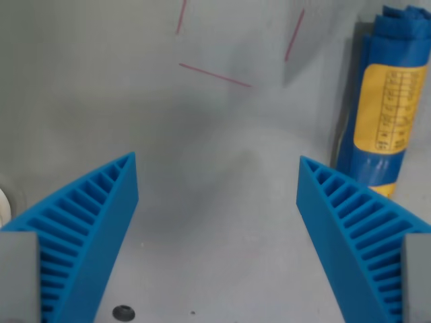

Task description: Move above the blue bag

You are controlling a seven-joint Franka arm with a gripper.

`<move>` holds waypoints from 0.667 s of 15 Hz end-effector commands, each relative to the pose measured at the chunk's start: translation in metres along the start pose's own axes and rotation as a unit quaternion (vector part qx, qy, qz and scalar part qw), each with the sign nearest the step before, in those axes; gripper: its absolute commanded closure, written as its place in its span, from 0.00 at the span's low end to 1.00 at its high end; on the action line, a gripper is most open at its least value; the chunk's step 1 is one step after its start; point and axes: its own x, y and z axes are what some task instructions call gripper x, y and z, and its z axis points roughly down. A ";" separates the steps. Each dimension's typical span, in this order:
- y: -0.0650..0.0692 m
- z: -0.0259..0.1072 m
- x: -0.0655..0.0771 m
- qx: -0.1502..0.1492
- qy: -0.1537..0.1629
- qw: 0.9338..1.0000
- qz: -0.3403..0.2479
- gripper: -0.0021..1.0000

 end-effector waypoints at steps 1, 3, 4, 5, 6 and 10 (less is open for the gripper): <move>-0.003 0.006 -0.002 0.015 0.051 0.998 -0.029 0.00; -0.004 0.009 -0.001 0.014 0.050 0.998 -0.032 0.00; -0.005 0.010 0.000 0.014 0.050 0.998 -0.033 0.00; -0.005 0.011 0.000 0.014 0.049 0.998 -0.034 0.00; -0.006 0.012 0.001 0.014 0.049 0.998 -0.035 0.00; -0.007 0.016 0.002 0.014 0.048 0.998 -0.035 0.00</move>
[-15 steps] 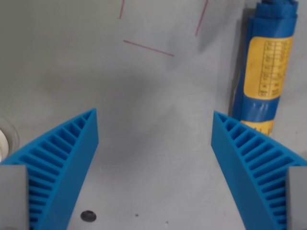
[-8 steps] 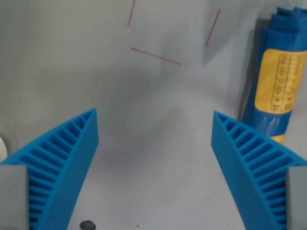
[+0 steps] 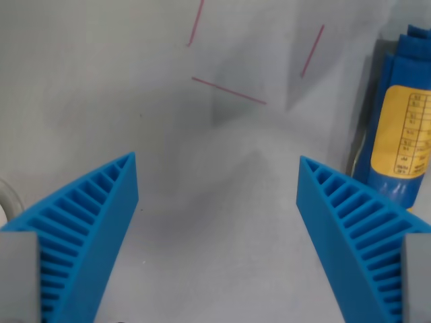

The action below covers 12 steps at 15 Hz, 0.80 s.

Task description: Move above the blue bag

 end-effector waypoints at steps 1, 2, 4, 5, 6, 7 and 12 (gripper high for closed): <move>-0.003 0.004 -0.002 0.012 0.046 0.999 -0.020 0.00; -0.003 0.005 -0.001 0.012 0.045 0.999 -0.020 0.00; -0.004 0.006 -0.001 0.012 0.044 0.999 -0.021 0.00; -0.004 0.007 -0.001 0.011 0.043 0.999 -0.021 0.00; -0.004 0.007 0.000 0.011 0.044 0.999 -0.021 0.00; -0.005 0.008 0.000 0.011 0.044 0.999 -0.021 0.00; -0.005 0.009 0.000 0.011 0.044 0.999 -0.019 0.00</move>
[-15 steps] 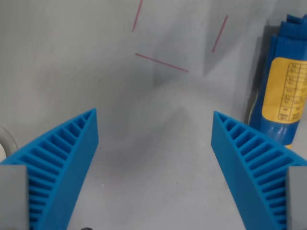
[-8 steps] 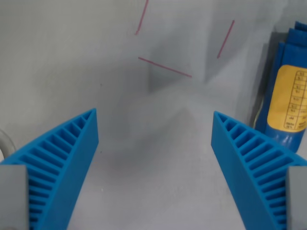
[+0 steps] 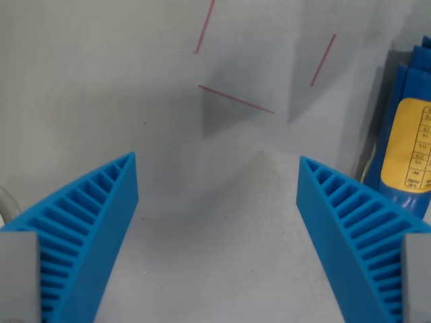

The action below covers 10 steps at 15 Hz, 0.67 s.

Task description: Move above the blue bag

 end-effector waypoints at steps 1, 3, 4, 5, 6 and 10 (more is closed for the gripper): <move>-0.002 0.003 -0.002 0.010 0.042 0.999 -0.013 0.00; -0.002 0.003 -0.001 0.010 0.043 0.999 -0.013 0.00; -0.002 0.003 -0.001 0.010 0.043 0.999 -0.013 0.00; -0.002 0.003 -0.001 0.010 0.043 0.999 -0.013 0.00; -0.002 0.004 -0.001 0.010 0.043 0.999 -0.013 0.00; -0.002 0.004 -0.001 0.009 0.042 0.999 -0.013 0.00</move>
